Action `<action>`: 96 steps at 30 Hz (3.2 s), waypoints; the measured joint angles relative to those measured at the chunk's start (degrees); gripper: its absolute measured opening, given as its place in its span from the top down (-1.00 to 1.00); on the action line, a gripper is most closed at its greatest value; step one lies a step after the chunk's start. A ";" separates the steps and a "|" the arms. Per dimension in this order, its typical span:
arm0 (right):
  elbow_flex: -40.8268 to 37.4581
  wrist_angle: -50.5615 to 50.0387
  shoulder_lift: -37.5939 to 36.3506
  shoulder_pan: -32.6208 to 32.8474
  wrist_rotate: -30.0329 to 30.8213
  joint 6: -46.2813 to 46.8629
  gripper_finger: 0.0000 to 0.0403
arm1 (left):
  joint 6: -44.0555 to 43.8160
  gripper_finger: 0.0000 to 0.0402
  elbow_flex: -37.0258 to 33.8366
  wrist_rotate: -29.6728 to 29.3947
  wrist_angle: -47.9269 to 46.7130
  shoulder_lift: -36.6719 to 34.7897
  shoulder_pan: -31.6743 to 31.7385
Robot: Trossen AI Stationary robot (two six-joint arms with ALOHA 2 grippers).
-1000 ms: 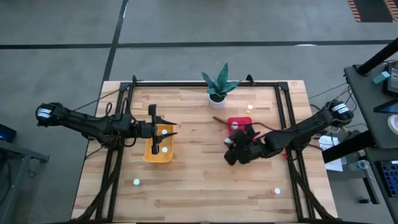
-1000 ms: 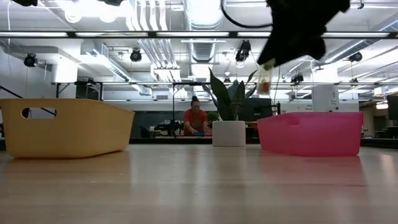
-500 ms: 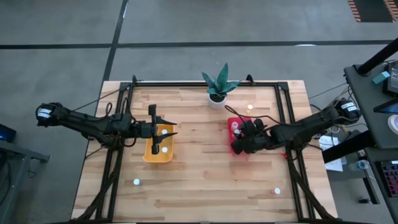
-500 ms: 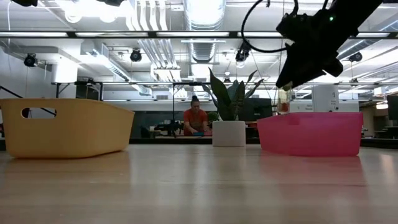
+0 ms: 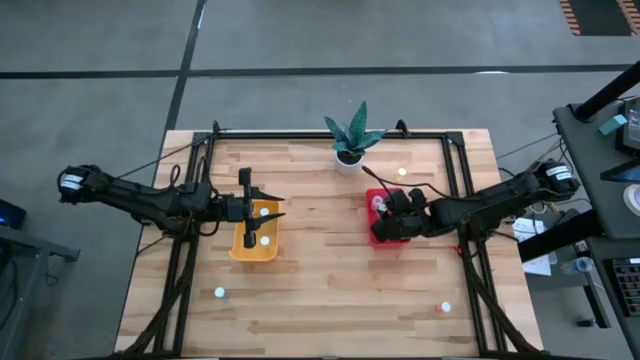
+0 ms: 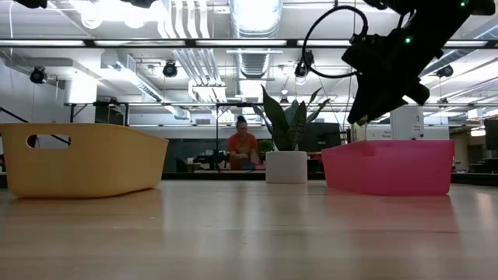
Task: Pick and place medicine bottles into bin by pill shape (circle, oval)
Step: Put the bottom yellow capsule bottle into the red bin, then put the yellow tablet bottle into the yellow bin
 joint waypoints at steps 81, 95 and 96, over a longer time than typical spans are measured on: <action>21.60 -26.97 -2.03 -25.31 -14.95 -12.89 -0.07 | -16.76 0.32 0.17 -0.24 -0.13 4.18 -0.04; 18.37 -26.91 -1.97 -40.43 -21.15 -19.72 -0.22 | -16.59 0.31 0.10 -0.24 -0.11 3.92 -0.02; 18.08 -26.74 -1.93 -41.25 -21.14 -19.99 -0.21 | -16.59 0.32 0.12 -0.24 -0.10 3.96 -0.02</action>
